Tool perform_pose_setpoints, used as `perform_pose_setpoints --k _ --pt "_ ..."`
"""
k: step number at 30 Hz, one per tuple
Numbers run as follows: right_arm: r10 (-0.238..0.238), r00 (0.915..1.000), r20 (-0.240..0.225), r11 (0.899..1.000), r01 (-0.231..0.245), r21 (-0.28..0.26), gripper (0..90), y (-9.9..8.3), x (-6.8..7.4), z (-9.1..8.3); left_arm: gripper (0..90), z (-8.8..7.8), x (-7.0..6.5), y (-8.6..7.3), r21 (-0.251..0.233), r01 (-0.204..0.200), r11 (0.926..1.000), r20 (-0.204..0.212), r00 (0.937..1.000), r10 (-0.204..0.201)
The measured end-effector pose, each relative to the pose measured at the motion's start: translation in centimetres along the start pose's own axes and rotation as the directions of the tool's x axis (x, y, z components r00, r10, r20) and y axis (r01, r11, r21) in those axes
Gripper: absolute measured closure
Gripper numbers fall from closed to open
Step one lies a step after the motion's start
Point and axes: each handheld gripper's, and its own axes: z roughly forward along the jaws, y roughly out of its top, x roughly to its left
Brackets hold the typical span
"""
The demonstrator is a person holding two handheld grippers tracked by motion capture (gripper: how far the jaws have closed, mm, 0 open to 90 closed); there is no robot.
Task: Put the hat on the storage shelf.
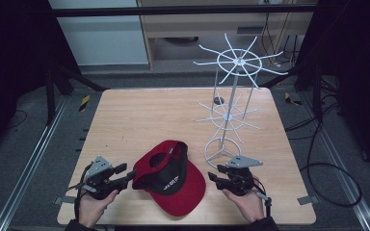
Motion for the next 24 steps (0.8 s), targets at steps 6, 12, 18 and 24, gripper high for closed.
perform_pose_setpoints --k 6,12,18,24 --pt "-0.011 0.9997 -0.023 1.0 0.012 0.028 52.6 0.2 0.8 1.8 48.0 0.9 -1.2 -0.1 0.051 -0.037 0.998 -0.005 0.9993 0.037" --pt "-0.005 0.999 -0.044 0.998 0.008 0.07 53.3 0.1 1.4 3.9 52.8 1.8 -1.4 -0.6 0.125 -0.052 0.9908 -0.023 0.9982 0.055" --pt "-0.013 0.9986 -0.051 0.995 0.018 0.102 55.4 -0.1 1.8 5.5 63.7 2.2 -0.7 -0.9 0.167 -0.027 0.9856 -0.037 0.9988 0.034" --pt "-0.012 0.9982 -0.059 0.992 0.02 0.125 65.9 -0.4 2.0 6.2 79.5 2.3 -0.1 -1.2 0.192 0.007 0.9813 -0.064 0.998 0.005"
